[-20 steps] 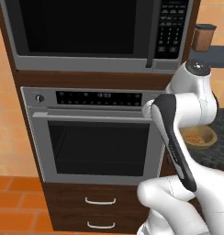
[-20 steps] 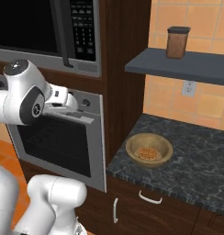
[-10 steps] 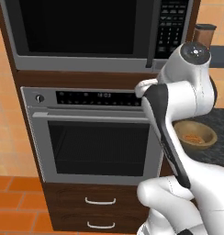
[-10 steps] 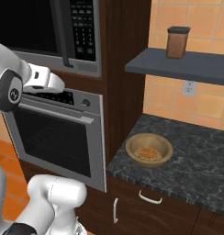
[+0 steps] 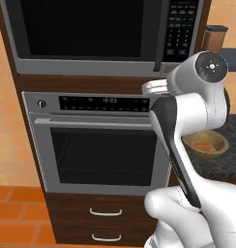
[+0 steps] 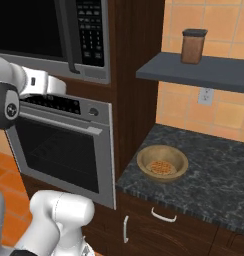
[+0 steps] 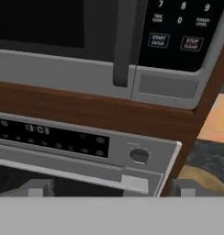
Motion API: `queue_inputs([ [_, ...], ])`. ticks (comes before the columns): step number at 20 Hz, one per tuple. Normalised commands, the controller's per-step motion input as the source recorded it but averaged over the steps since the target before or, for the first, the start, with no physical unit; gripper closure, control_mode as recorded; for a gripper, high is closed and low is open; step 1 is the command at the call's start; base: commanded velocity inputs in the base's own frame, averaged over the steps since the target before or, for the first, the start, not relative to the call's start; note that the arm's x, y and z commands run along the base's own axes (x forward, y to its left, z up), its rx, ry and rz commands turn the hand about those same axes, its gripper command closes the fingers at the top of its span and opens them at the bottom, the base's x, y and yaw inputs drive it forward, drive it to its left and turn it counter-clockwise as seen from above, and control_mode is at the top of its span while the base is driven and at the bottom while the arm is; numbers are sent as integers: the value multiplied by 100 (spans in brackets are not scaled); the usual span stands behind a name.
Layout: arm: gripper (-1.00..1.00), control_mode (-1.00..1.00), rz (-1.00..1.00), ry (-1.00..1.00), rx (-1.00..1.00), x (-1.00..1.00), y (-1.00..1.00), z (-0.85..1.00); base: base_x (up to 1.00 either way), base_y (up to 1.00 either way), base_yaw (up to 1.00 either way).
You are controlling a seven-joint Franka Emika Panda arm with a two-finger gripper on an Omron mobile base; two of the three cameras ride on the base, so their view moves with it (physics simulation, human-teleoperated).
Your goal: Open the microwave, place the bowl with waffle inside the microwave, then close the microwave door and turn it on.
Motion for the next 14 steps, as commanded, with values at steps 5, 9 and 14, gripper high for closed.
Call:
queue_inputs([
  [5,-100,-100,0,-23,0,1,7,39,0,0,0],
  [9,-100,-100,0,-5,-3,15,2,41,0,0,0],
  [14,-100,-100,0,0,-2,27,0,36,0,0,0],
])
